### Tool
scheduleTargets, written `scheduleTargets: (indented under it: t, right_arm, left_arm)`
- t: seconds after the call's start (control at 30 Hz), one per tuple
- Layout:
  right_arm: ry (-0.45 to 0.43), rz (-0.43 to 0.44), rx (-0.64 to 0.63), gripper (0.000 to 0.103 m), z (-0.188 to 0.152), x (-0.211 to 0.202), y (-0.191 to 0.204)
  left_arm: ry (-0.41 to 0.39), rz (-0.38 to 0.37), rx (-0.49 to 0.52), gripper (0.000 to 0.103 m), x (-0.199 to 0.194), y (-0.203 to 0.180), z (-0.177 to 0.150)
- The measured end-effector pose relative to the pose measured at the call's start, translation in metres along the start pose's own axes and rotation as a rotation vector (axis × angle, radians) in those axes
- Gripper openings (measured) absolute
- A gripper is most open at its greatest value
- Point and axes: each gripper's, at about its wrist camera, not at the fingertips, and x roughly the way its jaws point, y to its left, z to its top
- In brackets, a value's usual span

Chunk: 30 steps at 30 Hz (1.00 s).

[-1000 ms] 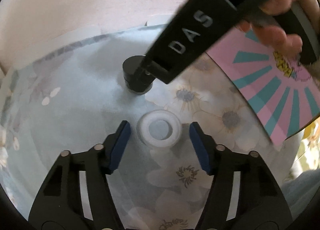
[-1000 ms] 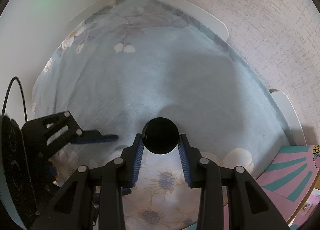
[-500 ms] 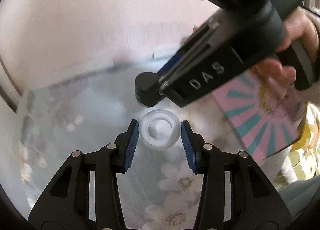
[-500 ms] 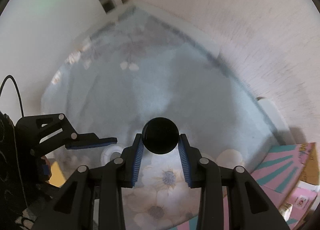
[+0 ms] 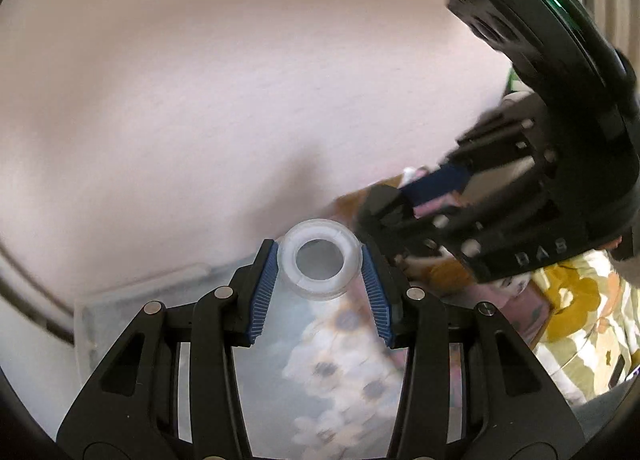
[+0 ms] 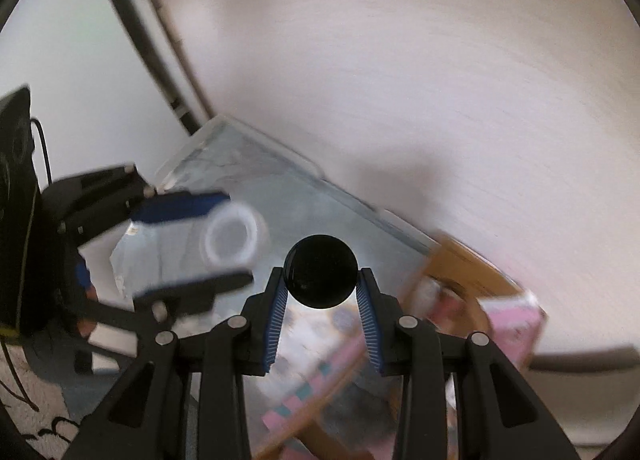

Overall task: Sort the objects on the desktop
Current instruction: 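Carry the jar and clear tape into the cardboard box and open both grippers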

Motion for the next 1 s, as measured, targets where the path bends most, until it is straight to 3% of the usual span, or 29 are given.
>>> scheduleTargets:
  t: [0.23,0.53,0.63,0.77,0.8,0.83,0.87,0.9,0.97,1.0]
  right_arm:
    - [0.006,-0.061,0.116,0.033,-0.062,-0.022,-0.049]
    - [0.062,-0.063,0.207,0.033,-0.132,-0.004,-0.078]
    - [0.072,-0.047,0.211,0.033,-0.145,-0.003,-0.086]
    - [0.071,-0.003,0.189,0.033,-0.145,0.003,-0.080]
    - [0.076,0.009,0.178,0.033,-0.144,0.005,-0.077]
    - [0.082,0.012,0.173,0.033,-0.143,0.005,-0.074]
    - [0.089,0.006,0.166,0.039,-0.141,0.008,-0.072]
    - [0.089,-0.009,0.162,0.056,-0.140,0.009,-0.070]
    - [0.067,-0.054,0.164,0.078,-0.139,0.008,-0.070]
    - [0.041,-0.068,0.172,0.080,-0.139,0.006,-0.070]
  left_arm:
    - [0.043,-0.082,0.044,0.039,0.046,-0.045,0.021]
    - [0.170,-0.119,0.005,0.039,0.117,-0.077,0.003]
    - [0.188,-0.103,0.006,0.039,0.107,-0.109,0.004]
    - [0.198,-0.084,-0.020,0.040,0.107,-0.101,0.002]
    - [0.206,-0.086,-0.033,0.053,0.109,-0.098,0.004]
    - [0.219,-0.086,-0.049,0.088,0.109,-0.094,0.005]
    - [0.223,-0.078,-0.066,0.103,0.109,-0.090,0.008]
    - [0.205,-0.071,-0.075,0.103,0.108,-0.088,0.009]
    - [0.189,-0.054,-0.076,0.103,0.107,-0.084,0.011]
    - [0.188,-0.047,-0.074,0.103,0.107,-0.083,0.012]
